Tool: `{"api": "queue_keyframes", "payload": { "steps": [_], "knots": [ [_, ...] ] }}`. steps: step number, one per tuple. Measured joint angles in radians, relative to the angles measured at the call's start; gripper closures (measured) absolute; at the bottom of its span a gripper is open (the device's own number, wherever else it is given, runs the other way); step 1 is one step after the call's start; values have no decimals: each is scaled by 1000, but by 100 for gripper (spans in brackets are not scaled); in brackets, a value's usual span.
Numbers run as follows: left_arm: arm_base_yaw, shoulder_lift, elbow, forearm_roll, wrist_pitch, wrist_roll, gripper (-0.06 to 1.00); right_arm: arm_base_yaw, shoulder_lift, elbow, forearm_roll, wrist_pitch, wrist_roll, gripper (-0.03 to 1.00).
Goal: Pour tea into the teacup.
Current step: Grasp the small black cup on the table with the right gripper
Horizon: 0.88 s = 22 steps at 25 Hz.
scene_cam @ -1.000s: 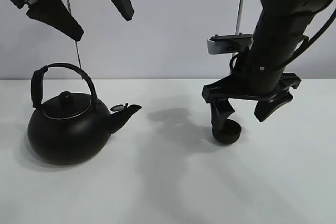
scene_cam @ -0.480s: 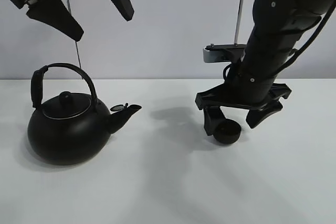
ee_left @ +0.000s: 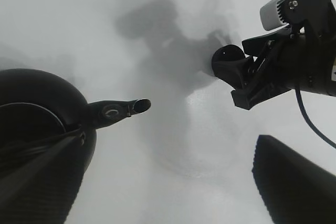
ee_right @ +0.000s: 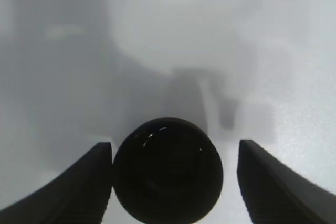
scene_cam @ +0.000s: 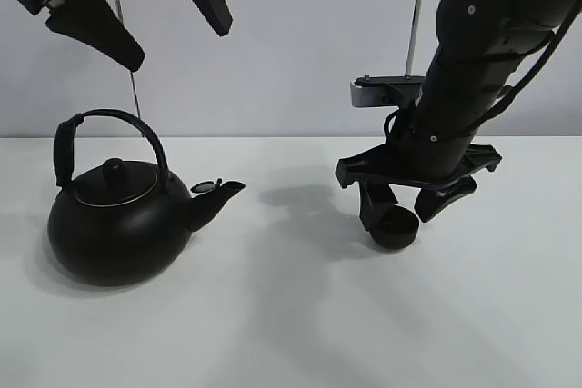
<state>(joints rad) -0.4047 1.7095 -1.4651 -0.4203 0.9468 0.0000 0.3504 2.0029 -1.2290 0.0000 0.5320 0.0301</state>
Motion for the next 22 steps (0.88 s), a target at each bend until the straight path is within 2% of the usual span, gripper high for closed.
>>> {"api": "queue_keyframes", "payload": {
  "steps": [22],
  "knots": [
    [0, 0, 0, 0, 0, 0, 31, 0, 37, 0, 35, -6, 3, 52]
  ]
}}
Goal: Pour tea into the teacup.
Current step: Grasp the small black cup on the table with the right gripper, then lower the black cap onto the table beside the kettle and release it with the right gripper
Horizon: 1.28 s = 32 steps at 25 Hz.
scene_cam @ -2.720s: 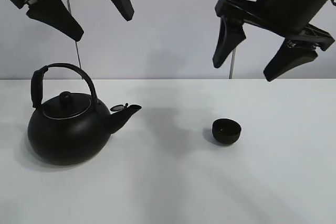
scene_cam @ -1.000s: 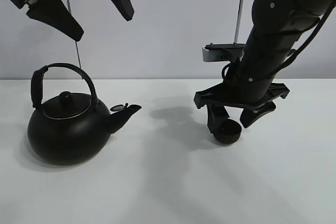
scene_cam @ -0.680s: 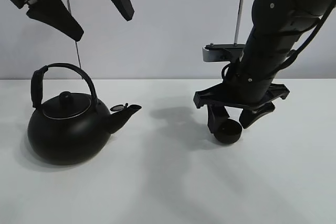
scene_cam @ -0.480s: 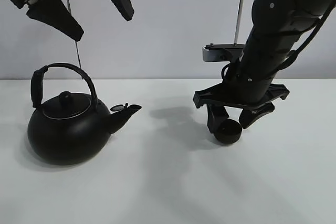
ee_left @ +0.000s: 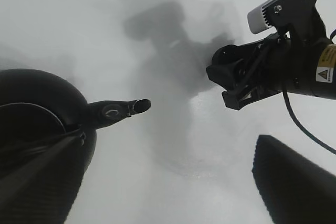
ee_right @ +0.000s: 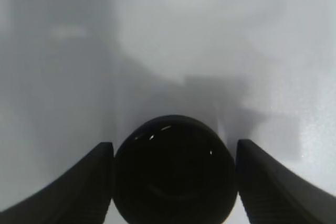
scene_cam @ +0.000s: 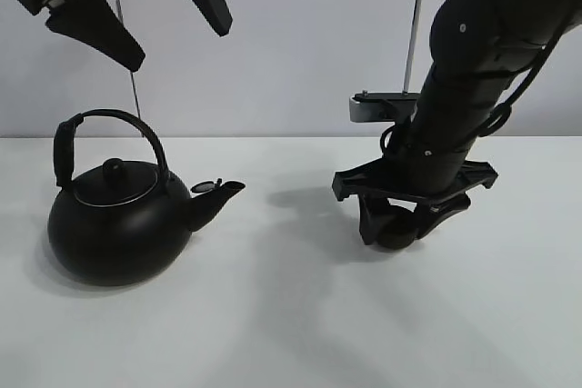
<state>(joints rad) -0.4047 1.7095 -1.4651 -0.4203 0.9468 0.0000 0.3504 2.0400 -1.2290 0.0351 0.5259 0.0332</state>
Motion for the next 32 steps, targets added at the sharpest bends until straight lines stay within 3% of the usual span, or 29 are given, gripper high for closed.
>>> {"api": "queue_keyframes", "payload": {
  "steps": [2, 14, 19, 24, 32],
  "knots": [
    [0, 0, 0, 0, 0, 0, 31, 0, 0, 0, 3, -1, 1, 57],
    [0, 0, 0, 0, 0, 0, 31, 0, -26, 0, 2, 7, 24, 57],
    [0, 0, 0, 0, 0, 0, 31, 3, -75, -56, 2, 93, -4, 57],
    [0, 0, 0, 0, 0, 0, 31, 56, -81, -122, 1, 163, -60, 57],
    [0, 0, 0, 0, 0, 0, 31, 163, -67, -131, -5, 153, -83, 57]
  ]
}}
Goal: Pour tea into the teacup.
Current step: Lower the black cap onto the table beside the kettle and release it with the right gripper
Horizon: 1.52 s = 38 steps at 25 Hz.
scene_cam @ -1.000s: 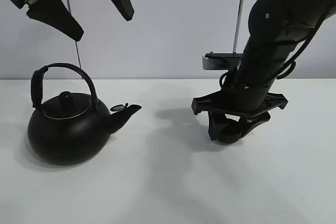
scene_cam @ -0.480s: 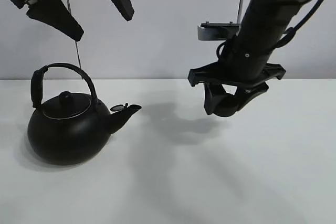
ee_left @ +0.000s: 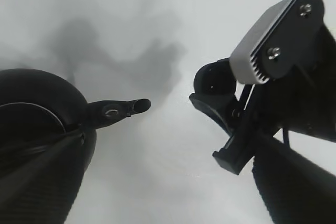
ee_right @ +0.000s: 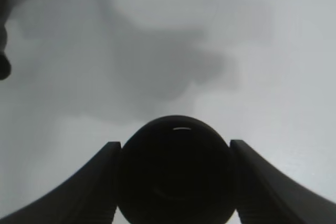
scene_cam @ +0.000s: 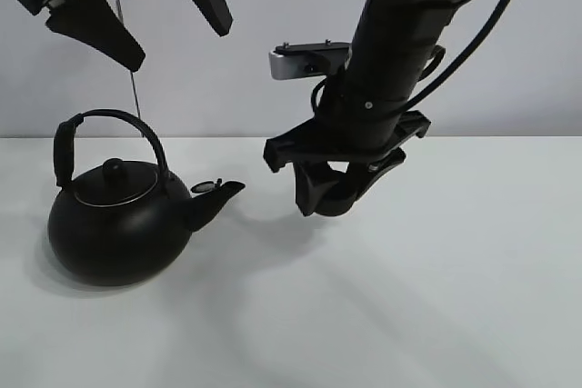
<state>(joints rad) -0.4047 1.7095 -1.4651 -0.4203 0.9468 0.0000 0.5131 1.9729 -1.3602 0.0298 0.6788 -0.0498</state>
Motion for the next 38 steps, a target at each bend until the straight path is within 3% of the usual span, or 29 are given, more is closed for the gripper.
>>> {"api": "queue_keyframes", "payload": {
  "steps": [10, 23, 38],
  "knots": [
    [0, 0, 0, 0, 0, 0, 31, 69, 89, -3, -5, -73, 0, 57],
    [0, 0, 0, 0, 0, 0, 31, 73, 155, -8, -16, -126, 16, 57],
    [0, 0, 0, 0, 0, 0, 31, 73, 159, -15, -18, -123, 50, 57]
  ]
}}
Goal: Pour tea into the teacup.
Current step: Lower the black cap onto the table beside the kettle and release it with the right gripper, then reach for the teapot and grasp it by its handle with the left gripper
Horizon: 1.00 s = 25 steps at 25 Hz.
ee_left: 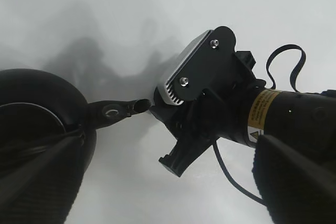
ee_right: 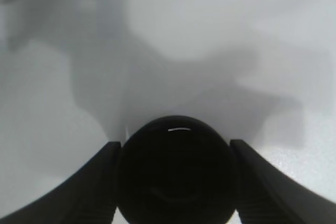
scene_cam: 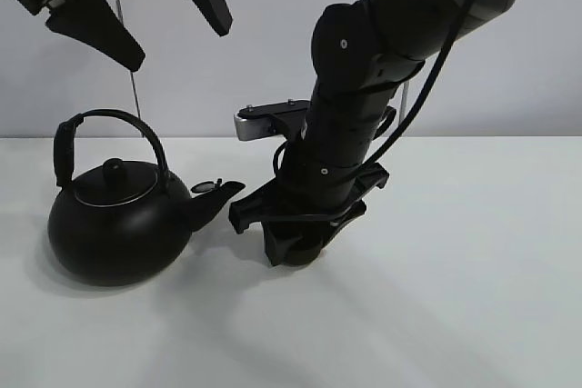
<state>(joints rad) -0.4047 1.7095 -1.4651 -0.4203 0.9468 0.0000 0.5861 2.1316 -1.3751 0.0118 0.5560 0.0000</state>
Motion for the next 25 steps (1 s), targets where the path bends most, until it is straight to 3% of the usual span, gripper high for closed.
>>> {"api": "queue_keyframes", "payload": {
  "steps": [8, 20, 25],
  "knots": [
    [0, 0, 0, 0, 0, 0, 31, 0, -11, -8, -4, 20, 0, 41],
    [0, 0, 0, 0, 0, 0, 31, -6, -75, -103, -5, 193, 7, 36],
    [0, 0, 0, 0, 0, 0, 31, -52, -81, -103, -4, 253, 39, 36]
  ]
}}
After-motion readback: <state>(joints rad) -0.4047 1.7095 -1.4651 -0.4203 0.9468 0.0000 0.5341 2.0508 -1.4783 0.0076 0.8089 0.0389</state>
